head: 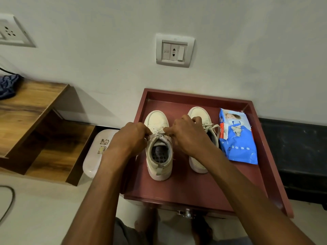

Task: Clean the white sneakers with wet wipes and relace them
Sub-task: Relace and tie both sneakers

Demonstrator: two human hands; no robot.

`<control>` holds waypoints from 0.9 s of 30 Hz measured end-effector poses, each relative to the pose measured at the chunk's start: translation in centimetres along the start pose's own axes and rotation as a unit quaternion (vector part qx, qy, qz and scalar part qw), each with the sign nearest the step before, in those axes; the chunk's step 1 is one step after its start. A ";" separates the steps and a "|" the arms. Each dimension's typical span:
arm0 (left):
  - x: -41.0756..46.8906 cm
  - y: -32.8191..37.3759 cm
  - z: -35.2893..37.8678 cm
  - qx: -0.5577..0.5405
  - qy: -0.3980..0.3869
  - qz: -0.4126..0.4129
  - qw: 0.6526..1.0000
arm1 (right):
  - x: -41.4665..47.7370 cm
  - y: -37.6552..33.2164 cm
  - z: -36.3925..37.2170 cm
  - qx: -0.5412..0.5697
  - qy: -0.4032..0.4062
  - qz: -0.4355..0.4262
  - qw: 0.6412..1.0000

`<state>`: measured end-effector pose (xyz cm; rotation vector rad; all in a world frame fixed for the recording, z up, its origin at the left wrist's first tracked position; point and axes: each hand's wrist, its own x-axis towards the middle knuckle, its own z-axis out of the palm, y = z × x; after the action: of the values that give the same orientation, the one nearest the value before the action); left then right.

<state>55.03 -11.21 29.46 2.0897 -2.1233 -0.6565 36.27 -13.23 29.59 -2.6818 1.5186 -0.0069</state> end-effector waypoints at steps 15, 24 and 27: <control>-0.9 0.5 -0.6 -0.024 -0.041 0.023 0.999 | -0.3 -0.7 -0.3 0.110 -0.033 0.023 0.993; -1.1 3.3 1.2 0.129 -0.043 0.034 0.990 | -0.8 -3.5 0.2 -0.046 -0.022 0.006 0.999; -0.9 3.1 1.2 0.124 -0.034 0.033 0.991 | -0.9 -3.7 0.5 -0.084 0.012 0.003 0.996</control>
<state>51.73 -10.16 29.74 2.1314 -2.4106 -0.4843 39.00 -10.53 29.30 -2.8156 1.6019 0.0940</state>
